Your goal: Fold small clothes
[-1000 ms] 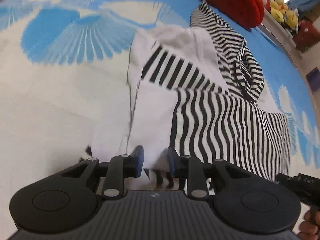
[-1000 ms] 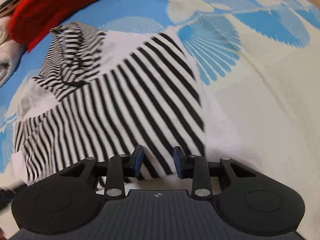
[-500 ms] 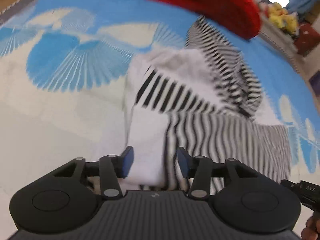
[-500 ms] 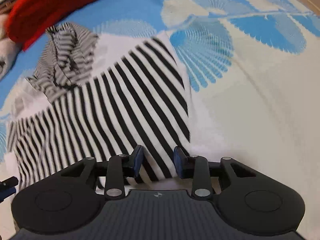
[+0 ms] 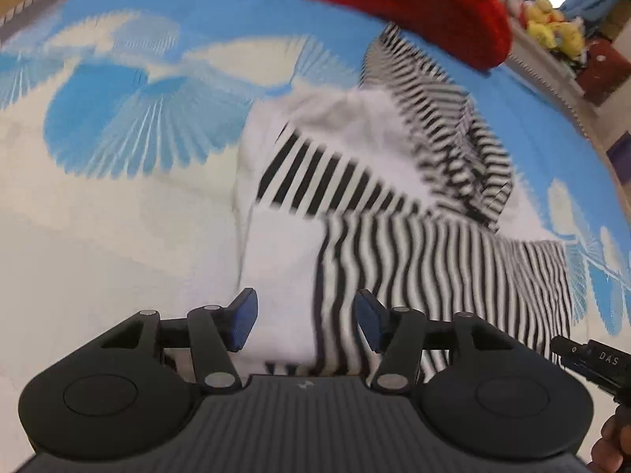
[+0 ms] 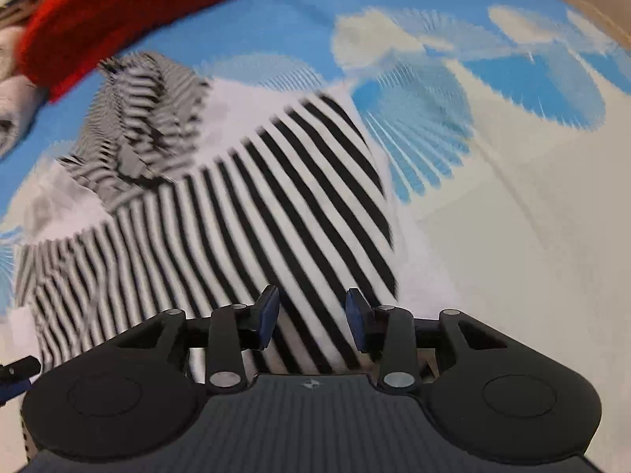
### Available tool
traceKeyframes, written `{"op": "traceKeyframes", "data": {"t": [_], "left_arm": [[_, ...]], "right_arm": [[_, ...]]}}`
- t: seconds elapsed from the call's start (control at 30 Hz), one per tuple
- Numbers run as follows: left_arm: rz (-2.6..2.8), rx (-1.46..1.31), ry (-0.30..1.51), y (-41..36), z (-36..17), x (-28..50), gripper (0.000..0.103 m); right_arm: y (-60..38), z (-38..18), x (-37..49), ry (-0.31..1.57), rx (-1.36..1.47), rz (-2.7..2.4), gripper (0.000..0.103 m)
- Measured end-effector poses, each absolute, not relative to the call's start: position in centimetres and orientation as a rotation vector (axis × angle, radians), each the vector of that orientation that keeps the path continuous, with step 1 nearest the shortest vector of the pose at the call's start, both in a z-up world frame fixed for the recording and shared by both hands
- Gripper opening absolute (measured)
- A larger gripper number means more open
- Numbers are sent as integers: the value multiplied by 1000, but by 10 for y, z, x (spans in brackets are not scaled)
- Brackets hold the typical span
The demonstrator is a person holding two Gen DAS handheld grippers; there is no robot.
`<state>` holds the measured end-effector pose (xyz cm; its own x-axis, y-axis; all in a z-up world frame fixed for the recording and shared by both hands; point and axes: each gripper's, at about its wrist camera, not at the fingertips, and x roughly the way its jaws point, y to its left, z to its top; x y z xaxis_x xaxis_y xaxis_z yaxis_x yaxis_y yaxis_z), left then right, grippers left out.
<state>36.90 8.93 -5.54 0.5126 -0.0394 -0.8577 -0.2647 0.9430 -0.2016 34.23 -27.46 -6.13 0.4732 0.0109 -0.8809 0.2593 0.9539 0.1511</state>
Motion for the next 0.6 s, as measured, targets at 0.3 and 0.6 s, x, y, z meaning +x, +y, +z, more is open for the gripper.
{"op": "traceKeyframes", "data": {"t": [0.3,0.6], "left_arm": [[146,-233,894,73,-34,371,66],[149,-208,803,70,-23,372,70]], "right_arm": [[-255,-36,339,913,142,-94,39],[-244,-17,336,834,85,-27,41]]}}
